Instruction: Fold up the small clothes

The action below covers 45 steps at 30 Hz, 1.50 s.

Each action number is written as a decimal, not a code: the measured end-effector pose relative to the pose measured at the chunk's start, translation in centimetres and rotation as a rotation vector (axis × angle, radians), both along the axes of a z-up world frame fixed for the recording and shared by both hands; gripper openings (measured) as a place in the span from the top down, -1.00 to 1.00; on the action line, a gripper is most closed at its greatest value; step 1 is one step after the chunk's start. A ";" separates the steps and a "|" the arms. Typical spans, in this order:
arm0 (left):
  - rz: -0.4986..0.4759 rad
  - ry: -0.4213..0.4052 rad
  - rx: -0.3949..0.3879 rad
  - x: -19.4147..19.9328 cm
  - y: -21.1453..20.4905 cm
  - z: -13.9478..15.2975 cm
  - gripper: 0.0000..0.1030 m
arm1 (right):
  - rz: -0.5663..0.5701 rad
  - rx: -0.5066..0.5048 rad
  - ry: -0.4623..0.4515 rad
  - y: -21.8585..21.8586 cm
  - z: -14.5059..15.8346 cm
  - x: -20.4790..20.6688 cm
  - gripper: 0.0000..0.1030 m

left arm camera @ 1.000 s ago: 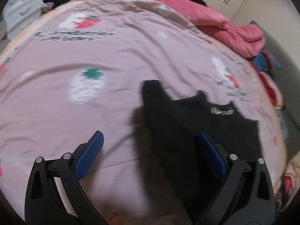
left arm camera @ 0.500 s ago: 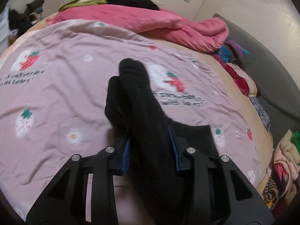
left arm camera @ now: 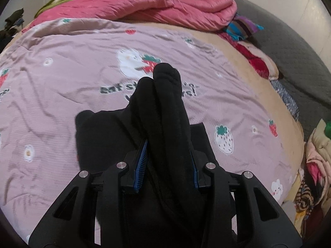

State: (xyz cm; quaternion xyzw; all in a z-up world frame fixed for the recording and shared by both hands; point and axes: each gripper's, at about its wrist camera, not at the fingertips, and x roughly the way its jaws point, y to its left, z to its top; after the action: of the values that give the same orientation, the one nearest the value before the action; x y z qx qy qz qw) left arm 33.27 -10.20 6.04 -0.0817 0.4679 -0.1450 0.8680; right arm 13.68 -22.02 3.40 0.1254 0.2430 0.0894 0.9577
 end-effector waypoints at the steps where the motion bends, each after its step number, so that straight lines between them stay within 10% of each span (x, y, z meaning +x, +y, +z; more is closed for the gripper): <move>1: -0.004 0.008 0.004 0.1 -0.3 -0.4 0.49 | -0.006 0.008 0.009 0.0 -0.2 -0.3 0.87; 16: -0.049 0.110 0.049 2.4 -4.8 -4.5 0.26 | -0.029 0.142 0.188 -3.8 -3.4 0.7 0.76; 21: -0.061 0.132 -0.060 3.1 -4.9 -4.7 -0.45 | -0.042 0.229 0.271 -5.4 -4.7 1.4 0.52; 24: -0.038 0.107 -0.075 2.7 -4.3 -3.8 -0.46 | -0.015 0.304 0.308 -6.5 -5.0 1.6 0.53; 32: 0.016 -0.020 -0.058 -1.0 0.6 -0.9 -0.46 | 0.150 0.409 0.341 -7.2 -3.2 3.0 -0.35; 42: 0.086 -0.049 0.046 -6.5 5.1 -3.6 -0.46 | 0.244 0.369 0.441 -7.1 -2.0 9.8 -0.36; 44: 0.084 -0.038 0.062 -6.9 5.1 -4.2 -0.49 | 0.253 0.332 0.450 -6.4 -2.0 10.5 -0.15; 45: 0.082 -0.032 0.056 -6.9 5.1 -4.5 -0.51 | 0.259 0.294 0.453 -5.9 -1.9 10.8 0.42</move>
State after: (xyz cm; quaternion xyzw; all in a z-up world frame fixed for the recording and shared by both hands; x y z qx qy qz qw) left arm 26.36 -5.05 1.58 -0.0740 0.4542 -0.0975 0.8824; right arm 24.50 -27.87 1.45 0.2473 0.4487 0.2151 0.8314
